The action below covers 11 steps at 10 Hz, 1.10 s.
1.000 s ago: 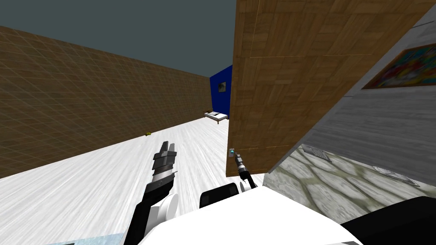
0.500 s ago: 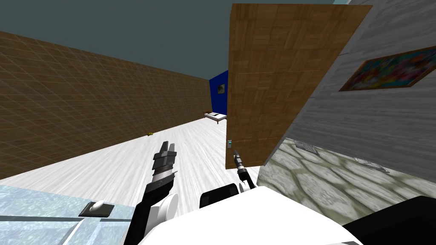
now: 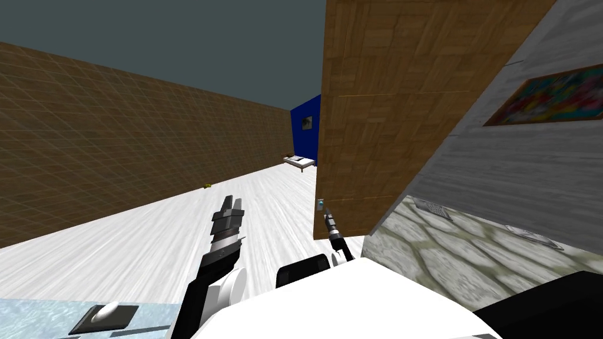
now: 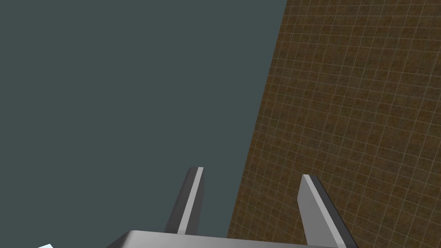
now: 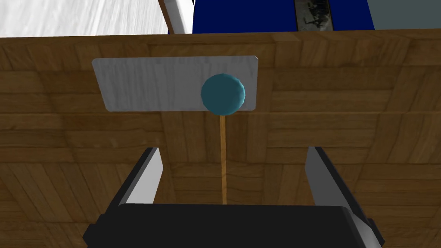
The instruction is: Push the door open
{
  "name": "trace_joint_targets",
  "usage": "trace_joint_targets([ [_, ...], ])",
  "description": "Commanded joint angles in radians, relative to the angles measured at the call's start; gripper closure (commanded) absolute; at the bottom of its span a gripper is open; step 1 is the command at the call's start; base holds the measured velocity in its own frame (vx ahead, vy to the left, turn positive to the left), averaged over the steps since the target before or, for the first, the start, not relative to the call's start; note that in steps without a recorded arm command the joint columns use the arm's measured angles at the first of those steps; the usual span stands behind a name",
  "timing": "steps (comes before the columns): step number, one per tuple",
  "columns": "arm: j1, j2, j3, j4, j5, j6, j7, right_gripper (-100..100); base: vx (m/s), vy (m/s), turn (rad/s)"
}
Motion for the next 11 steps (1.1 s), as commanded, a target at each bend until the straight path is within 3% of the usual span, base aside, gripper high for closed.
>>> trace_joint_targets([
  [1, -0.001, 0.001, -0.004, 0.003, -0.001, -0.006, 0.001, -100, 0.237, -0.023, 0.041],
  [5, -0.003, 0.008, -0.008, 0.013, -0.003, -0.018, 0.001, -100, 0.2, -0.015, 0.018],
  [6, -0.003, 0.008, -0.008, 0.013, -0.003, -0.018, 0.001, 100, -0.017, 0.004, 0.007],
  [11, -0.003, 0.008, -0.008, 0.013, -0.003, -0.018, 0.001, 100, -0.015, 0.001, 0.001],
])
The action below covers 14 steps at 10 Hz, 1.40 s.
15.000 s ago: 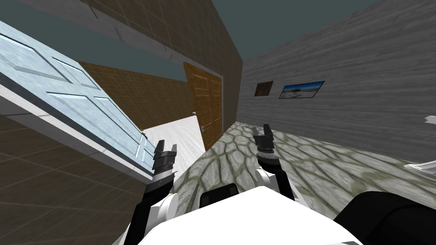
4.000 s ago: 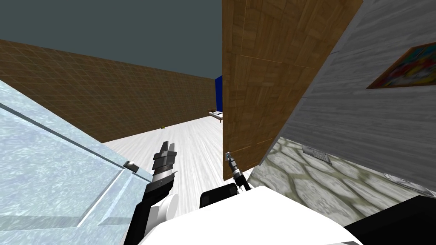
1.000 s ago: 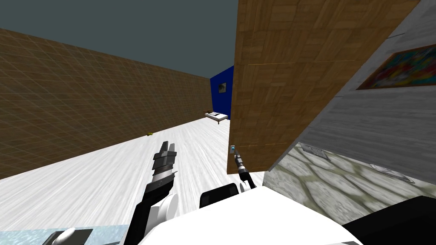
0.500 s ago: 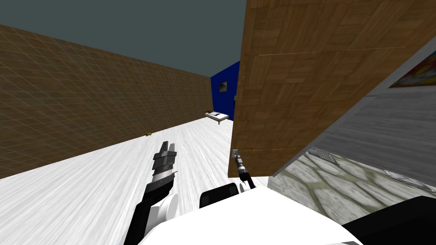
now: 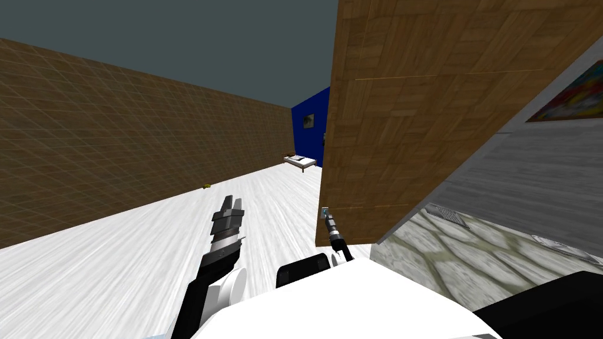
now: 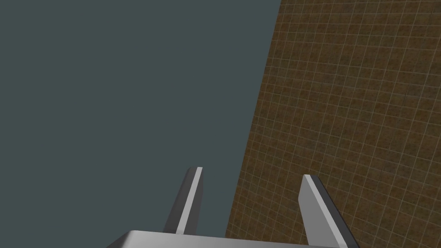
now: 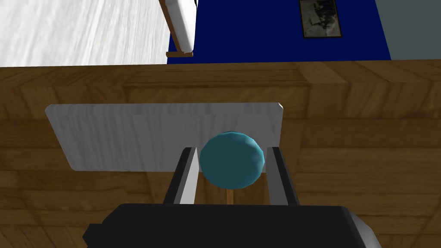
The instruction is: Push the door open
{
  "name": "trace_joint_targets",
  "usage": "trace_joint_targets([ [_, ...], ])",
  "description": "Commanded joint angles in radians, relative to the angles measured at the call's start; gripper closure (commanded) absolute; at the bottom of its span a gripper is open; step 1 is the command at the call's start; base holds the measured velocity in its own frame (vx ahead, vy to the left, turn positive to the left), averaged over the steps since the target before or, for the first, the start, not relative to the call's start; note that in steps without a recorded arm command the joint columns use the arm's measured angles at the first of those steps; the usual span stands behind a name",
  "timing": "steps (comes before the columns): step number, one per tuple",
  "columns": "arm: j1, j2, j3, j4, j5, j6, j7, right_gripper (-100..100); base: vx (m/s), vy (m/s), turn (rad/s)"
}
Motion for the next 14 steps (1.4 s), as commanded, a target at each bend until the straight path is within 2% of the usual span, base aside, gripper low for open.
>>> trace_joint_targets([
  [1, -0.003, -0.003, -0.016, 0.001, -0.008, 0.003, 0.004, 100, 0.107, -0.008, -0.037],
  [3, -0.006, -0.005, -0.027, 0.001, -0.013, 0.006, 0.007, 100, 0.161, 0.066, -0.057],
  [6, -0.015, -0.005, -0.069, 0.003, -0.035, 0.015, 0.018, 100, 0.203, 0.047, -0.063],
  [10, -0.027, 0.004, -0.126, 0.005, -0.063, 0.027, 0.033, 100, 0.19, 0.073, -0.087],
  [12, -0.031, 0.01, -0.146, 0.006, -0.073, 0.031, 0.039, 100, 0.209, 0.03, -0.07],
  [13, -0.028, 0.011, -0.135, 0.015, -0.069, 0.031, 0.036, 100, 0.108, 0.009, -0.02],
  [14, -0.029, 0.005, -0.153, 0.012, -0.08, 0.029, 0.042, 100, 0.145, 0.013, -0.034],
])
